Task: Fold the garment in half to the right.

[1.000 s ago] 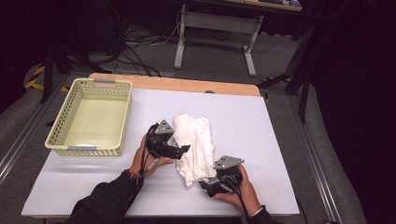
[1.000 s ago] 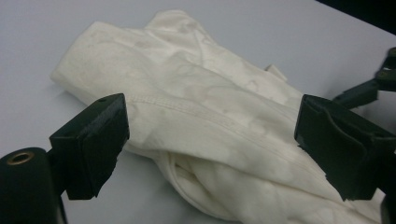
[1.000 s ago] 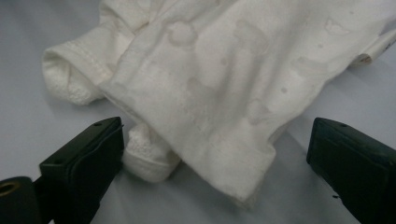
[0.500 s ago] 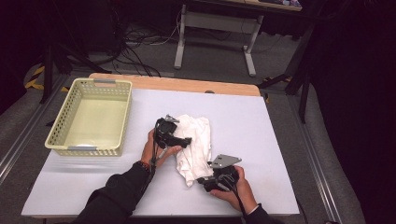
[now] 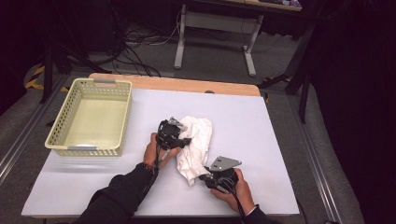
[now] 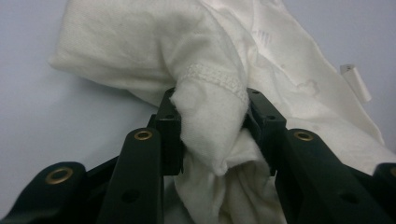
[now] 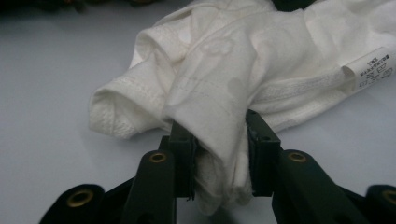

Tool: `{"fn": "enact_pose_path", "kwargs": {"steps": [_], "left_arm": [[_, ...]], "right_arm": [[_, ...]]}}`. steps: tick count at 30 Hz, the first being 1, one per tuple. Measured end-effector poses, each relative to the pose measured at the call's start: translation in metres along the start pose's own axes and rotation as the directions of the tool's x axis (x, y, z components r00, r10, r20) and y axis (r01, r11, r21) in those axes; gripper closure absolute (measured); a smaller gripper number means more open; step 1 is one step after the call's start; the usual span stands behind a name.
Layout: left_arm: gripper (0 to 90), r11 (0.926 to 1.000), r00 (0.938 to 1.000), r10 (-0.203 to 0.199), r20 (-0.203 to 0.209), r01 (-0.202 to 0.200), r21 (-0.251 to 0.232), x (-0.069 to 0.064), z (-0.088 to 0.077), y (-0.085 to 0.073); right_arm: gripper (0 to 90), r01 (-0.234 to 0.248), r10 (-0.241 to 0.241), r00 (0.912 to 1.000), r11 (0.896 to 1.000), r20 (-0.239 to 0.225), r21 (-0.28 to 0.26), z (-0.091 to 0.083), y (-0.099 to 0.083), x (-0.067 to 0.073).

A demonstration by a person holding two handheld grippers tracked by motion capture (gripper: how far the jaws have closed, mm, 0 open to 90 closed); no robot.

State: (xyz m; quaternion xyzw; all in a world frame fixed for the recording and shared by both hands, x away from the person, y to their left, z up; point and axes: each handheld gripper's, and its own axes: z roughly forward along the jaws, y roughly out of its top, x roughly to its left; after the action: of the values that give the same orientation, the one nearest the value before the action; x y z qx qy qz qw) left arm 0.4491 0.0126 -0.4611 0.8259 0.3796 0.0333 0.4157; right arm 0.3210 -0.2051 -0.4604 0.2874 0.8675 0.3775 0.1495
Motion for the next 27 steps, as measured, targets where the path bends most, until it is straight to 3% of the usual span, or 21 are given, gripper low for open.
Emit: {"fn": "enact_pose_path", "kwargs": {"steps": [9,22,27], "left_arm": [[66.3,0.9998,0.9999,0.015,0.002,-0.015,-0.015,0.0,0.0004,-0.0011],[66.7,0.9996,0.9998,0.016,0.01,-0.016,-0.023,0.0008,0.0005,-0.0017],[67.0,0.9993,0.9997,0.023,-0.004,-0.023,-0.03,-0.0004,0.0,-0.0023]], "right_arm": [[76.8,0.031,-0.031,0.9995,0.999,0.01,-0.009,0.0013,0.0006,0.0018],[77.5,0.024,-0.024,0.9997,1.0,-0.006,-0.015,0.0016,0.0002,-0.0004],[77.5,0.028,-0.028,0.9996,0.999,-0.006,-0.016,0.0016,0.0001,-0.0004]]}}
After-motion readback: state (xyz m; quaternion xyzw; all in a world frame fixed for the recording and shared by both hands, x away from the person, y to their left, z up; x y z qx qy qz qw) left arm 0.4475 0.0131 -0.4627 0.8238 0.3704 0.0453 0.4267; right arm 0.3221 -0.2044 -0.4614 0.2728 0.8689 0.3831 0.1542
